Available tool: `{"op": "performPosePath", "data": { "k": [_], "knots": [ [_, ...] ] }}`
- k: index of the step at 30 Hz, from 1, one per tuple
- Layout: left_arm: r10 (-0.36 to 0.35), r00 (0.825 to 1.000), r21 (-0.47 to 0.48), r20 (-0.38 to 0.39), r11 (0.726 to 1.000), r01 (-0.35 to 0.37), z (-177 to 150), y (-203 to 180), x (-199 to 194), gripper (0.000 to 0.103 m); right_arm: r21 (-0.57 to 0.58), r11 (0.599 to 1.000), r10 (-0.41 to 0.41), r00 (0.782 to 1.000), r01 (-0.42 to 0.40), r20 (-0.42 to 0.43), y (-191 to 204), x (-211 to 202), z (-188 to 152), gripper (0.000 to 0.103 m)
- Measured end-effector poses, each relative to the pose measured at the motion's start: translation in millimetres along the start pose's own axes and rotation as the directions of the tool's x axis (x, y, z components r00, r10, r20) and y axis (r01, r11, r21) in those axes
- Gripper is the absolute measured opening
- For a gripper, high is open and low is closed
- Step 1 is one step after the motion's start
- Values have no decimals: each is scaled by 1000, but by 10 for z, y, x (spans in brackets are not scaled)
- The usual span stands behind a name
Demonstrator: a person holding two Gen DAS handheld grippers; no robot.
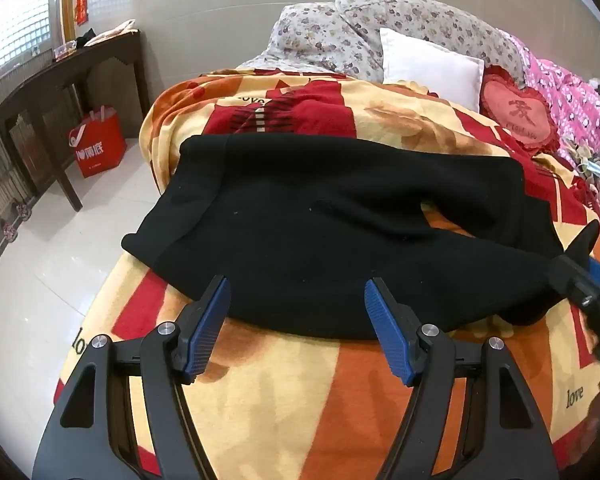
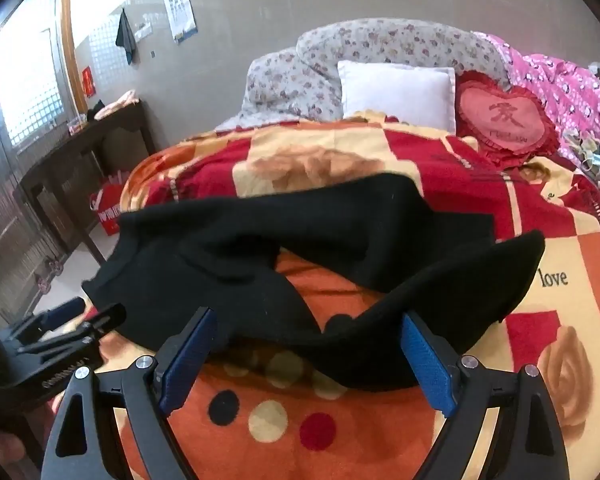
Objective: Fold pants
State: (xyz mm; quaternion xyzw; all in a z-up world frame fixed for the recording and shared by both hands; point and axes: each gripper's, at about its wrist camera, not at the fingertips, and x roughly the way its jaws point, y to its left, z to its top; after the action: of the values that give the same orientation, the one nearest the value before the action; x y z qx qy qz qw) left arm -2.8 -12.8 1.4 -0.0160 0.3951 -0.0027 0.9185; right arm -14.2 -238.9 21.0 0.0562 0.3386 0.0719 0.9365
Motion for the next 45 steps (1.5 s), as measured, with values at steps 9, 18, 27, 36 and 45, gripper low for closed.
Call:
{"op": "performPosePath", "data": {
  "k": [9,18,27,36,45],
  "knots": [
    [-2,1000,-5,-10,1000,2,-1,13,2,70,18,999,-44,999,44,1,-181,14,98,90],
    [5,1000,-23,-30,1000,-6,-5,69,75,70,45,999,7,999,-5,-47,-143,132,52,90],
    [12,999,-43,-49,999,-14,-4,137,139,70,29,999,-21,996,24,-88,-162,273,-54,90],
    [28,997,-65,-70,997,-32,-12,241,184,70,47,999,-4,991,11,-130,-198,320,-162,90],
    [65,993,-111,-97,991,-76,-30,498,253,70,-60,998,-1,994,-6,-110,34,193,-92,90]
  ]
}}
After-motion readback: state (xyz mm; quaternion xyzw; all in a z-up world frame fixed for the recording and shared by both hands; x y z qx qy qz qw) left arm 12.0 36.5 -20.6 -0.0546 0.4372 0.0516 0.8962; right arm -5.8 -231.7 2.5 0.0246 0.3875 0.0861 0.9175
